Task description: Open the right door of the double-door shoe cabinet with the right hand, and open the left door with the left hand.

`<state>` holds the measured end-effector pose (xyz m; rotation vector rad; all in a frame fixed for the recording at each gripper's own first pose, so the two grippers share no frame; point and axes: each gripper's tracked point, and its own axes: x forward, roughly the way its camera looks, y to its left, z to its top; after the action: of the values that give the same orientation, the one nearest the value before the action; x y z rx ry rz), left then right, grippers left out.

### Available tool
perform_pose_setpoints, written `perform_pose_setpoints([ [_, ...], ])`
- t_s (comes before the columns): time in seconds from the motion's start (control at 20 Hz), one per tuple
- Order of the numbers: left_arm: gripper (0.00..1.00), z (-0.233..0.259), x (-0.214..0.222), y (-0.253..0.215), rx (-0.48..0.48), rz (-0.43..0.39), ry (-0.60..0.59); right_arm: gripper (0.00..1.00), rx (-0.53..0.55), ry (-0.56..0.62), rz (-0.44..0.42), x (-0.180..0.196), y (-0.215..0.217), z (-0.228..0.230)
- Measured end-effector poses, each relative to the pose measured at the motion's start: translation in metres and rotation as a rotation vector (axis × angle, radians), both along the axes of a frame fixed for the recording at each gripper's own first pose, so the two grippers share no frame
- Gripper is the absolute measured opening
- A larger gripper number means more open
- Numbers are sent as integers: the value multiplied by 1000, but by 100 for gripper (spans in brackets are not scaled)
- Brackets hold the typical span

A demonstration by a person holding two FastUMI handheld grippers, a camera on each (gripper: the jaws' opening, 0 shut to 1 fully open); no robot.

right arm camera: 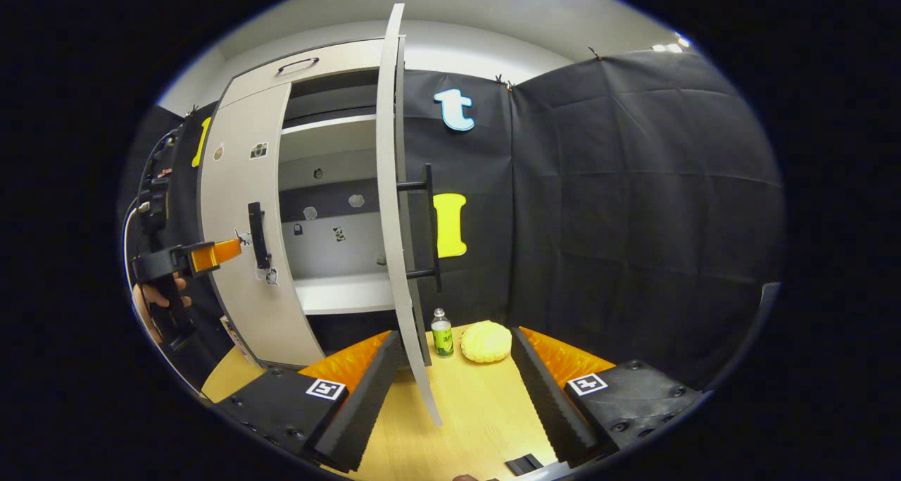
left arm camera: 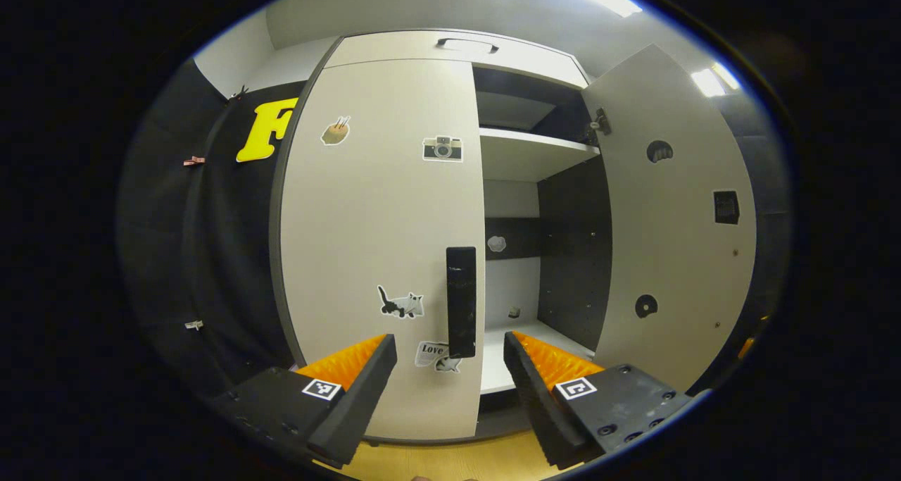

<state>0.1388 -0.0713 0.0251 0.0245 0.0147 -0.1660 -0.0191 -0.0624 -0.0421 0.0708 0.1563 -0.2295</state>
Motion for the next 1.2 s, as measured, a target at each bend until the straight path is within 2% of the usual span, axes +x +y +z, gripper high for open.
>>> perform_pose_setpoints([
  [0.35, 94, -1, 55, -16, -46, 12, 9, 100, 22, 10, 26, -8, 20, -9],
  [0.5, 86, -3, 70, -18, -36, 24, 17, 99, 30, 19, 48, -11, 30, -15],
  [0.65, 84, -5, 81, -21, -8, 30, 14, 100, 42, 44, 69, -10, 36, -25],
  [0.8, 73, -5, 89, -21, -3, 55, 14, 99, 57, 55, 68, -8, 33, -32],
  [0.95, 68, -4, 94, -19, -8, 80, 14, 99, 69, 55, 71, -1, 34, -34],
  [1.2, 46, -5, 99, -22, -49, 75, 28, 99, 58, 54, 115, 8, 40, -38],
])
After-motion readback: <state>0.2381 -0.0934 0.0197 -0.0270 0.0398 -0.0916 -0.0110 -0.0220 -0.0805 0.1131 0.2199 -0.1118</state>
